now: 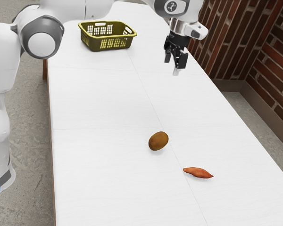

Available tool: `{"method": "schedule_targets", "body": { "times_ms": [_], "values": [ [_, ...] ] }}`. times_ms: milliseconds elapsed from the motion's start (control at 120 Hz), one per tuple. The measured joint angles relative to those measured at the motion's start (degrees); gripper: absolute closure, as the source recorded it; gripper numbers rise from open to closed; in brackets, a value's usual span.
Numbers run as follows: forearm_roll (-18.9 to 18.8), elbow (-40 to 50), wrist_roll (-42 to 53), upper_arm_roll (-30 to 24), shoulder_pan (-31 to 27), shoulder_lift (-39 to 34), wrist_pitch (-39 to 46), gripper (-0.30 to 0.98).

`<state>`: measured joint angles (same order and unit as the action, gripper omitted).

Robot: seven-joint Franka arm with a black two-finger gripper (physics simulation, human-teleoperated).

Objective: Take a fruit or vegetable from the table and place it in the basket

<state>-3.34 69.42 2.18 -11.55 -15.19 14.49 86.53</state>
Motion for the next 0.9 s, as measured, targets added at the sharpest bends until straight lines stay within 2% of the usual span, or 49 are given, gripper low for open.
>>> {"method": "schedule_targets", "body": {
  "times_ms": [242, 333, 500, 675, 775, 900],
  "values": [
    [-0.07, -0.05, 1.09, 0.05, -0.03, -0.12, -0.51, 0.00],
    [1.60, 0.00, 1.48, 1.06, -0.21, -0.04, -0.44, 0.00],
    [2.93, 0.04, 1.70, -9.81, 0.85, 0.47, 0.14, 0.00],
    [1.85, 0.75, 1.86, -12.12, 2.52, 0.57, 0.82, 0.00],
    [0.79, 4.30, 2.03, -12.24, 2.63, -0.15, 1.01, 0.00],
    [0.58, 15.60, 2.24, -12.18, 2.59, -5.76, 2.89, 0.00]
  ]
}}
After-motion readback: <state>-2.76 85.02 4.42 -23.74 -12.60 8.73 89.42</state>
